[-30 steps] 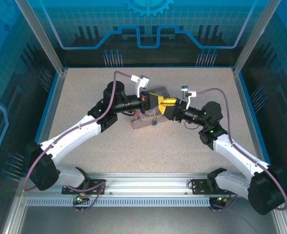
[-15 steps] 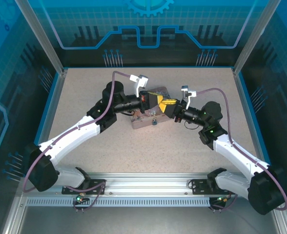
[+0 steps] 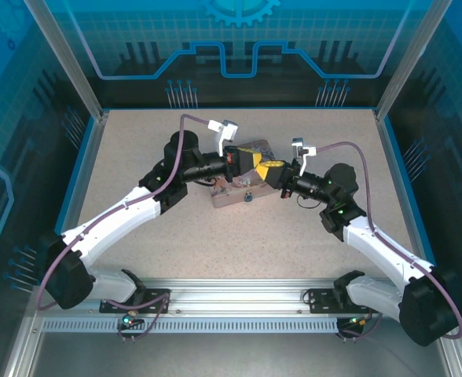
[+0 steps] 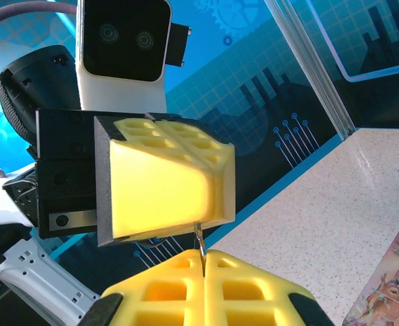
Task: Unlock the padlock with the key
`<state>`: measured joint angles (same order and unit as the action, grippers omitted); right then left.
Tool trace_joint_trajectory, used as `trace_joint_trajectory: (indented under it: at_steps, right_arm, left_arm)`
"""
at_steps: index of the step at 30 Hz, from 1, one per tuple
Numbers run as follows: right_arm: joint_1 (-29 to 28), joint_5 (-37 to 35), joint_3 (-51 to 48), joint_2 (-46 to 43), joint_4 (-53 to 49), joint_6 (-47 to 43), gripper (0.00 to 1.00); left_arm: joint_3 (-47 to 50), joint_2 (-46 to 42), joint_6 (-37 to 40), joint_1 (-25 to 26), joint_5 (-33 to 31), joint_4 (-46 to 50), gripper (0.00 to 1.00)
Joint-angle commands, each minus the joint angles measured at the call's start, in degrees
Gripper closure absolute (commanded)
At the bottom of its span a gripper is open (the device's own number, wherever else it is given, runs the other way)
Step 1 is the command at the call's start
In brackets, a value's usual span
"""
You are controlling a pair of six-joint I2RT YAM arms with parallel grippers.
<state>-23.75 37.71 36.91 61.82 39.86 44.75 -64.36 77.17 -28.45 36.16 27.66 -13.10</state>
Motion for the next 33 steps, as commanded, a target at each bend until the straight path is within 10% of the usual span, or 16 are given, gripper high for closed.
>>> trace_joint_trajectory:
  at_steps: [1, 13, 33]
  right_arm:
    - [-0.6, -1.0, 1.8, -1.3, -1.7, -1.4, 0.99]
    - [0.0, -5.7, 3.3, -5.1, -26.2, -11.8, 1.00]
    - [1.9, -16.7, 1.6, 0.4, -44.7, -16.9, 0.99]
  left_arm:
    - [-1.0, -1.7, 0.9, 0.2, 0.1, 0.9, 0.85]
    - [3.4, -8.4, 0.8, -5.3, -5.8, 7.9, 0.21]
    - [23.9, -6.6, -7.0, -3.2, -14.2, 4.5, 0.12]
